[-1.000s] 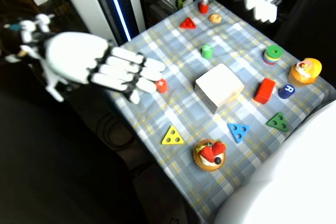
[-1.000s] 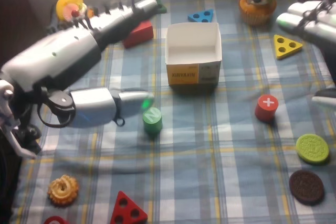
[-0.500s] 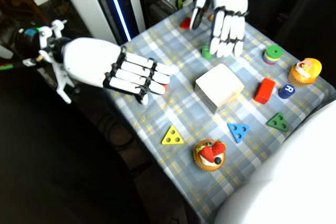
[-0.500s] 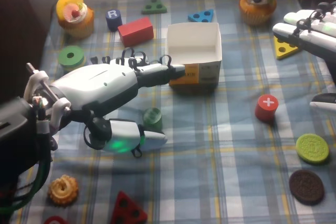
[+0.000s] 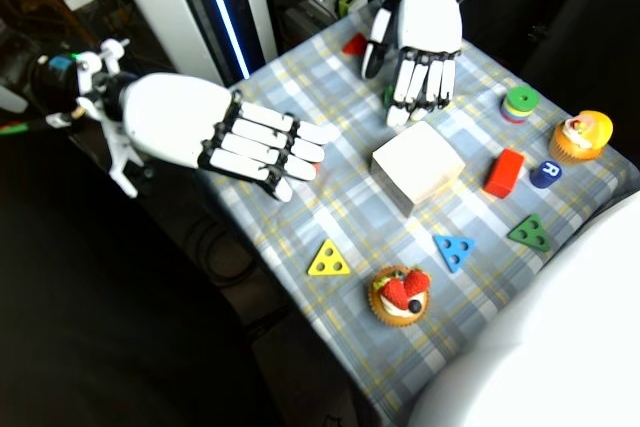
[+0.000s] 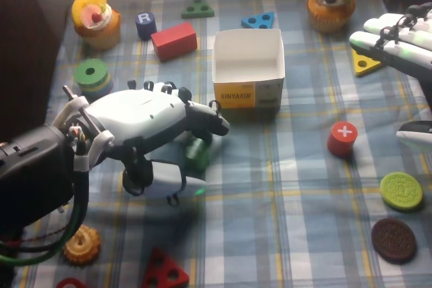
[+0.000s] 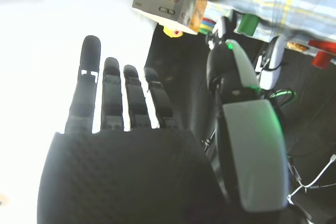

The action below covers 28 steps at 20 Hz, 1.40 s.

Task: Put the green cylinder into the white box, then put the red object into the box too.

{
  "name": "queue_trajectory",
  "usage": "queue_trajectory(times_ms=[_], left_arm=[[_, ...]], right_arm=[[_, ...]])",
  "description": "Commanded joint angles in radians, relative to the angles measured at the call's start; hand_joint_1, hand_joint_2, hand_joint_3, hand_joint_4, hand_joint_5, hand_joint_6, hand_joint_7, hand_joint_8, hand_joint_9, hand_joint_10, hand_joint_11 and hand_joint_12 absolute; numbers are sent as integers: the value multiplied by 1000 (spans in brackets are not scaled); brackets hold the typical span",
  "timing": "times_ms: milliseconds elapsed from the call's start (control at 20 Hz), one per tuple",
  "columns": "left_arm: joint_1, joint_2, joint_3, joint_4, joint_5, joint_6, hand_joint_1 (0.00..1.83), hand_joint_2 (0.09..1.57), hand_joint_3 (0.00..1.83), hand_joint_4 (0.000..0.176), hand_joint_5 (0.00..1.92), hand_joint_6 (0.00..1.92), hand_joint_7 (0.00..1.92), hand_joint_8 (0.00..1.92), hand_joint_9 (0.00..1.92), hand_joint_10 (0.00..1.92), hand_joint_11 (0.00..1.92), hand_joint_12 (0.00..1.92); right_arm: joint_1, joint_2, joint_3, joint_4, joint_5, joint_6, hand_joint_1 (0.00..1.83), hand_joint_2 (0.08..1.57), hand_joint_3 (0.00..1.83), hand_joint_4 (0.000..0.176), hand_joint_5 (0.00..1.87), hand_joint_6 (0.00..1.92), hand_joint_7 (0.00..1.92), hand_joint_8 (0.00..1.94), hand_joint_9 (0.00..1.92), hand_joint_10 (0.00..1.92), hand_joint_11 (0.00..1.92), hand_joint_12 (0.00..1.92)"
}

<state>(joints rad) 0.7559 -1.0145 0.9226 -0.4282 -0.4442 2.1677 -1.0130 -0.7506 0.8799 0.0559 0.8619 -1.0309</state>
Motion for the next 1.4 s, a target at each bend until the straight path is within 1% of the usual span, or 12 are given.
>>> queue_trajectory(times_ms=[0, 50, 100, 150, 350, 500, 600, 850, 1050, 1200, 1300, 1350], left_arm=[[-1, -13, 5, -19, -75, 50, 987, 1160, 4, 0, 632, 335, 650, 648, 316, 1199, 0, 1911], [2, -22, 9, -52, -75, 102, 1136, 1270, 0, 0, 669, 1049, 722, 1429, 382, 1527, 0, 1919], [2, -30, 15, -77, -76, 137, 1165, 1295, 0, 0, 650, 1213, 711, 1660, 466, 1642, 0, 1921], [2, -35, 20, -90, -77, 148, 1153, 1311, 0, 0, 618, 1448, 653, 1612, 487, 1728, 0, 1921], [-4, -39, 27, -98, -111, 149, 1123, 1286, 0, 0, 621, 1445, 736, 1487, 442, 1321, 0, 1828], [-13, -15, -3, -76, -170, 149, 1116, 1292, 1, 0, 585, 1512, 742, 1427, 443, 1200, 0, 1684], [-17, 10, -33, -49, -217, 150, 1117, 1303, 0, 0, 586, 1452, 726, 1543, 426, 1459, 0, 1891], [-86, 42, -63, 14, -326, 133, 1198, 1256, 0, 0, 707, 1192, 773, 1610, 565, 1912, 187, 1921], [-204, -19, 15, 14, -292, 133, 1198, 1250, 2, 0, 686, 1237, 799, 1558, 525, 1897, 77, 1921], [-281, -97, 101, -32, -223, 133, 1201, 1225, 0, 0, 723, 1215, 852, 1447, 516, 1765, 9, 1921], [-315, -161, 174, -73, -166, 133, 1194, 1209, 0, 0, 770, 1183, 857, 1394, 526, 1557, 0, 1921], [-325, -190, 209, -101, -142, 133, 1210, 1202, 0, 0, 791, 1117, 864, 1421, 536, 1654, 37, 1921]], right_arm=[[9, -1, 4, 8, 116, -3, 573, 1288, 3, 0, 0, 0, 0, 0, 0, 70, 0, 835], [9, -1, 4, 8, 116, -3, 584, 1283, 0, 0, 0, 0, 0, 0, 0, 86, 0, 864], [7, -1, 4, 9, 116, -3, 607, 1281, 0, 0, 0, 0, 0, 0, 0, 51, 0, 853], [6, -1, 4, 10, 116, -2, 611, 1280, 0, 0, 0, 0, 0, 0, 0, 45, 0, 849], [4, -1, 4, 12, 116, 0, 603, 1279, 0, 0, 0, 0, 0, 0, 0, 24, 0, 880], [3, -1, 4, 12, 116, 2, 629, 1281, 1, 0, 0, 0, 0, 0, 0, 21, 0, 747], [3, -1, 4, 12, 116, 3, 621, 1284, 1, 0, 0, 0, 0, 0, 1, 6, 0, 666], [3, 0, 4, 12, 116, 3, 585, 1281, 0, 0, 0, 0, 0, 0, 17, 26, 0, 800], [3, 0, 4, 12, 116, 4, 571, 1290, 0, 0, 0, 0, 0, 0, 0, 43, 0, 1268], [3, -1, 4, 12, 116, 4, 551, 1287, 0, 0, 0, 0, 0, 0, 0, 73, 0, 1401], [3, -6, 5, 12, 116, 4, 536, 1291, 1, 0, 0, 0, 0, 0, 5, 10, 0, 1152], [3, -7, 5, 12, 116, 4, 548, 1288, 0, 0, 0, 0, 0, 0, 15, 23, 0, 1052]])
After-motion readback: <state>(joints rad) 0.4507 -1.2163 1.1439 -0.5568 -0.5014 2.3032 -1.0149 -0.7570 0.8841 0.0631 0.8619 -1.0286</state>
